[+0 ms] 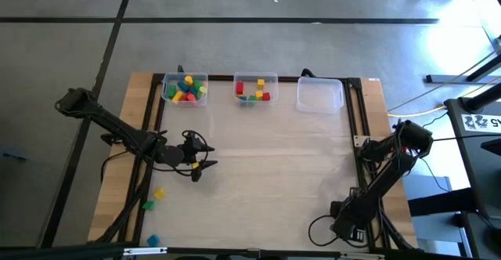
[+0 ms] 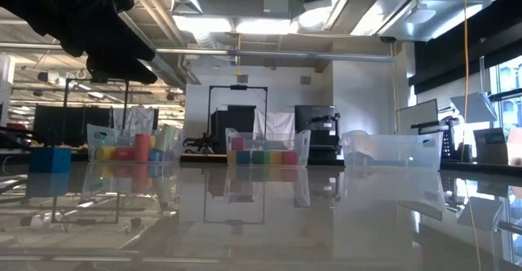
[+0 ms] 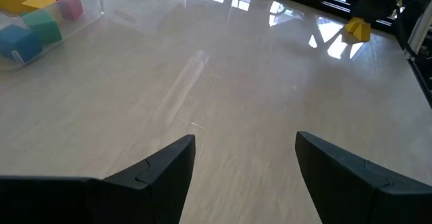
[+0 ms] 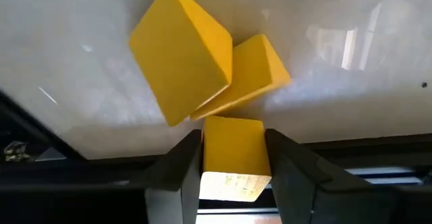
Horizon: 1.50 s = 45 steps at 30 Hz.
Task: Sort blocks by size
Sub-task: Put the square yellow block into the middle transparent bin
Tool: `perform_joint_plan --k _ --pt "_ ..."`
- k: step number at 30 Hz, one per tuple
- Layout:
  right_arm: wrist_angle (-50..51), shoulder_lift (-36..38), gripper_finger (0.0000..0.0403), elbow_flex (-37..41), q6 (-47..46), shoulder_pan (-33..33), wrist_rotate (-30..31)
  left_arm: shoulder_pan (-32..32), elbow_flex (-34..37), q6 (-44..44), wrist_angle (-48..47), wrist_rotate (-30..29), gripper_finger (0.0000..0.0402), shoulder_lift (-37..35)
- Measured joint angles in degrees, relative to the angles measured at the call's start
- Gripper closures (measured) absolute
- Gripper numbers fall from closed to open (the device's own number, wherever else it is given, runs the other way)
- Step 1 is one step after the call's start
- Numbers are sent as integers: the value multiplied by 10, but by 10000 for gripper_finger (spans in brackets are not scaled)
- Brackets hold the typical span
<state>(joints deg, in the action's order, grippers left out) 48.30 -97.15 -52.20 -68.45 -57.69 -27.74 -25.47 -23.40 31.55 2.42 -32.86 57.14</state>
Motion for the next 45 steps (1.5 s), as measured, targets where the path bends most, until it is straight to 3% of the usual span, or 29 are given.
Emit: perform_joint_plan --k 5,13,18,25,33,45 --pt "32 19 262 -14 4 17 5 0 0 0 0 0 149 0" --pt "122 63 257 -62 62 83 88 0 0 0 0 0 149 0" --pt "132 90 259 -88 110 133 171 0 0 0 0 0 149 0" --pt "129 102 258 -118 217 207 340 0 0 0 0 0 149 0" --pt "63 102 259 -118 408 316 480 0 0 2 0 0 149 0" --pt "-129 102 258 -118 687 494 508 0 0 0 0 0 149 0"
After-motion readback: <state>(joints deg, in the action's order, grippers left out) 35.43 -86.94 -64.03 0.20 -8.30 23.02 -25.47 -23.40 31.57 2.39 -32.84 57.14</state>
